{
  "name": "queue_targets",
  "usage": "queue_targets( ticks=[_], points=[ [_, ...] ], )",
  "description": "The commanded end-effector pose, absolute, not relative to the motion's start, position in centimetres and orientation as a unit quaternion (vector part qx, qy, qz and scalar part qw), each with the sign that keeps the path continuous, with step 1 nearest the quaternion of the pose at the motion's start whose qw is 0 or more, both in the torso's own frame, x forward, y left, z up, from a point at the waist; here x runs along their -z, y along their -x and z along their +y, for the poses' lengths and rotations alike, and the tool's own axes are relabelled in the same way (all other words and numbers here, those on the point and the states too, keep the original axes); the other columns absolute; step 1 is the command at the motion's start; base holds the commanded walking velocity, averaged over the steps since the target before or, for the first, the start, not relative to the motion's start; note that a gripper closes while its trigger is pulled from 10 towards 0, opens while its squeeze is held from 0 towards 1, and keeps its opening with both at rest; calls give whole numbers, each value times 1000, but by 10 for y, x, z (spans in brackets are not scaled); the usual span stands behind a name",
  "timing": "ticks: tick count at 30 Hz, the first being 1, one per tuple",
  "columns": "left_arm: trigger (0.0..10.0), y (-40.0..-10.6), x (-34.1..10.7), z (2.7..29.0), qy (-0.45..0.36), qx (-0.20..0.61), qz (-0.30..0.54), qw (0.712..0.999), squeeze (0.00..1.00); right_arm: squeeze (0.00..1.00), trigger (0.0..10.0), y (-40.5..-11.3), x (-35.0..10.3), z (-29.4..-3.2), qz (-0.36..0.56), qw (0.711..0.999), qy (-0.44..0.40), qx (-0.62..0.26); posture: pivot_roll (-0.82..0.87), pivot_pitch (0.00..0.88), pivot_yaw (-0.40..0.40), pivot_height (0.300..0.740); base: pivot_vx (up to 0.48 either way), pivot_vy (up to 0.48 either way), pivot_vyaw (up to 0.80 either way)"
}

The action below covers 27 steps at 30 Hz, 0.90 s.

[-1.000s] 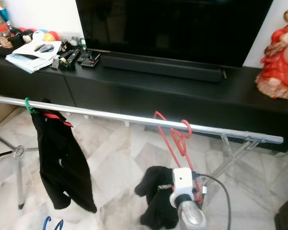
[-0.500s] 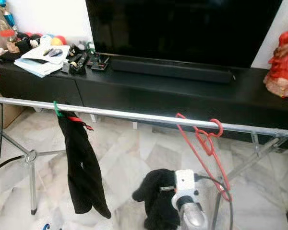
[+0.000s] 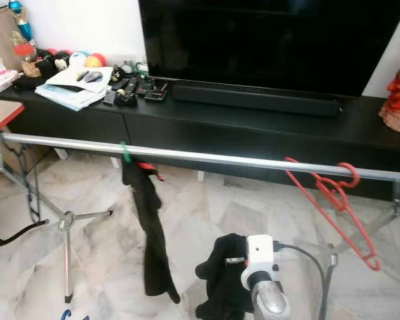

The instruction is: Hang hanger

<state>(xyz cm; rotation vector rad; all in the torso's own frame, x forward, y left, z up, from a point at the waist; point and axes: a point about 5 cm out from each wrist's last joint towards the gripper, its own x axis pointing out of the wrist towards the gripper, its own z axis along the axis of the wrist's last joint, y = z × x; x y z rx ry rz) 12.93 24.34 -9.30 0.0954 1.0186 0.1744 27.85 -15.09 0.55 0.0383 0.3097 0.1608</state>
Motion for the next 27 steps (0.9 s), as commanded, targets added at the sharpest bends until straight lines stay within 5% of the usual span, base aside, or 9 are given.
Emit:
queue_targets(
  ticks=[1,10,27],
  points=[
    [10000,-123,95,246,-49,-84,499,861,0,0,10000,-281,-10,-148,144,986,-17,-85,-22,95,11,740,0,345,-800],
    [10000,-122,95,247,-54,-84,498,861,0,0,10000,-281,-11,-148,141,986,-18,-86,-18,98,9,740,0,218,-767],
    [10000,-135,93,234,-52,-68,473,877,0,0,10000,-280,-8,-152,146,986,-11,-80,-18,105,9,740,0,0,0]
  ],
)
